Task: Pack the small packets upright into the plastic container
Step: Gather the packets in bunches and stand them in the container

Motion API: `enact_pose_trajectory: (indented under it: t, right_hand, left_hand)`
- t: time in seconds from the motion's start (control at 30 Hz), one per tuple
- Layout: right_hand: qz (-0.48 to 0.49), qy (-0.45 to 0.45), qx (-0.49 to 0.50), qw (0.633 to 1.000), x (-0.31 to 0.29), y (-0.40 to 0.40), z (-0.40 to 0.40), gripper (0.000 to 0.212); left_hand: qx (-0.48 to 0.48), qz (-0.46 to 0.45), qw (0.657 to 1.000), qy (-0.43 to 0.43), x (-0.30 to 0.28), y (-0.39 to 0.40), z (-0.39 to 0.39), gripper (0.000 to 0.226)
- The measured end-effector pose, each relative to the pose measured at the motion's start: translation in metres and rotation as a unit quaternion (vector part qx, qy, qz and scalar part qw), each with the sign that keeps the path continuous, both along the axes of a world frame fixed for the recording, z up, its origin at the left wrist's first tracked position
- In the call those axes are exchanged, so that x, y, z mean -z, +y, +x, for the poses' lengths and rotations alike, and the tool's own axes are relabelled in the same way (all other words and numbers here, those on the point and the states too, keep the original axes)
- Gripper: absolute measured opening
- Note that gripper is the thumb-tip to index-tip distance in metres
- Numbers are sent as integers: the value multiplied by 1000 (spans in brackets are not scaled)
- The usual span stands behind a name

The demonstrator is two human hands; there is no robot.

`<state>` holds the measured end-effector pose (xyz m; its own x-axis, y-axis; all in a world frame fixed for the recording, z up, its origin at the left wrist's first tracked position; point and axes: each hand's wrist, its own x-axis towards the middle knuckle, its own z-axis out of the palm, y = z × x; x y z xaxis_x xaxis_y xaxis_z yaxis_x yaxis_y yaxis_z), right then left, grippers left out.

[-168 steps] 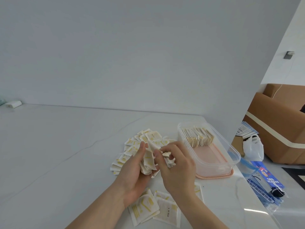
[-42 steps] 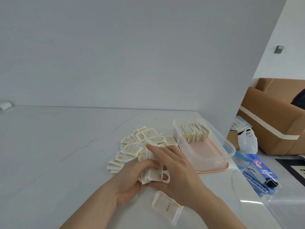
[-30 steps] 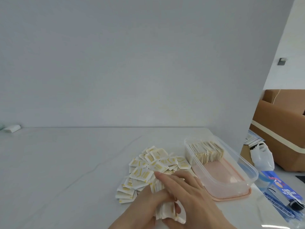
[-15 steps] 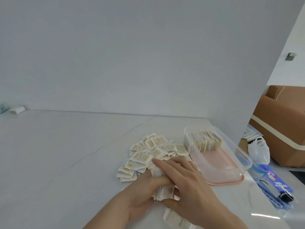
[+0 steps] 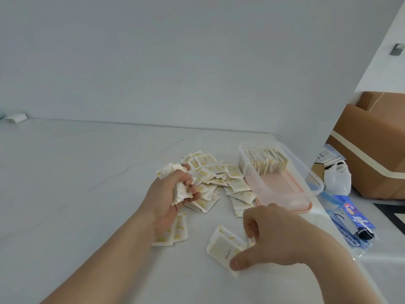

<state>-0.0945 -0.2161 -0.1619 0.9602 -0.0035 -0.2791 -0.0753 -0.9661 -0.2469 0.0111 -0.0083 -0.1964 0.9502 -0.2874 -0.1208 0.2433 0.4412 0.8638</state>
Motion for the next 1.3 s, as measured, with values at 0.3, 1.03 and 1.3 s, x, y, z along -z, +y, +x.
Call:
enact_pose_trajectory:
  t: [0.3,1.03,1.3]
  right_hand:
    - [98,-62,-7,993,46,4,28,36]
    - [-52,-136,149,978,39,3,26,50]
    - [41,-77,173,981,43,-2,34,33]
  left_hand:
    - [-71,-4,997,26,-4,7,2,13]
    - [66,84,993,41,-1,2,-6,40]
    - [79,116,990,30,3,-3,-10,25]
